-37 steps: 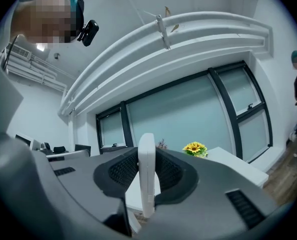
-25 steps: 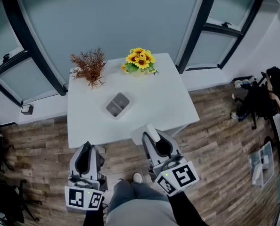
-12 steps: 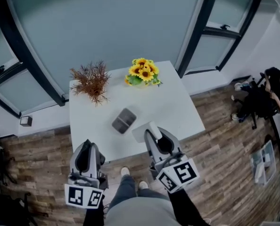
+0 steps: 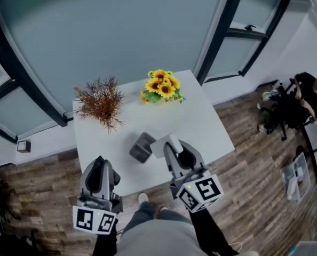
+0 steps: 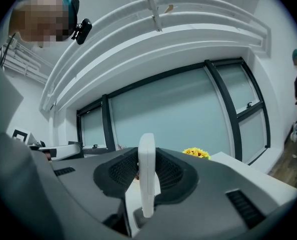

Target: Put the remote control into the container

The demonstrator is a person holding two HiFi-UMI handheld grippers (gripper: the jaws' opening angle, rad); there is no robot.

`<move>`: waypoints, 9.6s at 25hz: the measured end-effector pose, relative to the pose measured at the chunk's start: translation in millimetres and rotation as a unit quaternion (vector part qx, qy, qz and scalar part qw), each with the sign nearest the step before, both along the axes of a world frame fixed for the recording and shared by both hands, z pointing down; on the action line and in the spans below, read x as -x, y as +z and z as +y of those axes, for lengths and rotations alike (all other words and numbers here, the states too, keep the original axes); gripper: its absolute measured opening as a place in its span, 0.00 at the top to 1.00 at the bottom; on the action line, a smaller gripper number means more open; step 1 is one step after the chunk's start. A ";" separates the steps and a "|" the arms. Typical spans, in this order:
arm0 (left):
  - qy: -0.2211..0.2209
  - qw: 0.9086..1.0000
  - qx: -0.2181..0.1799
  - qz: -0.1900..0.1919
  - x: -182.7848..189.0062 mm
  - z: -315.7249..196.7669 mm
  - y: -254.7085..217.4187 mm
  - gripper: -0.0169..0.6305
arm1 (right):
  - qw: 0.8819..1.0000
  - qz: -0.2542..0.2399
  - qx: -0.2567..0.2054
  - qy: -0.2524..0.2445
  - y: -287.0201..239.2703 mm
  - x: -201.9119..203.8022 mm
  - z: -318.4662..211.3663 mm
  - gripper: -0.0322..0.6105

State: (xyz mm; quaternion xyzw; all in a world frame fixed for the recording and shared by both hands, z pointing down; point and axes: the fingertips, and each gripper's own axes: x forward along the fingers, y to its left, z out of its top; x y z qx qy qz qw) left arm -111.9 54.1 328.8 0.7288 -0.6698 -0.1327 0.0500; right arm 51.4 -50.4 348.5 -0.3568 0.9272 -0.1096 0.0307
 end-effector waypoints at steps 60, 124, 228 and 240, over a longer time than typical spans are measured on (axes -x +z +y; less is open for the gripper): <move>-0.034 0.998 0.042 0.032 24.8 -68.3 27.5 0.85 | 0.990 0.079 0.086 -0.079 120.4 57.8 -78.7 0.80; 0.000 0.999 0.038 0.020 -1.0 -85.8 26.5 0.85 | 0.999 0.042 -0.008 0.000 35.8 -0.5 -86.8 0.94; 0.075 0.987 0.115 0.086 -34.9 -150.0 186.1 0.85 | 0.995 0.082 0.033 0.035 65.6 -17.4 -84.8 0.94; 0.083 0.985 0.130 0.077 -36.2 -146.0 192.9 0.85 | 0.995 0.082 0.037 0.036 68.9 -14.2 -83.1 0.95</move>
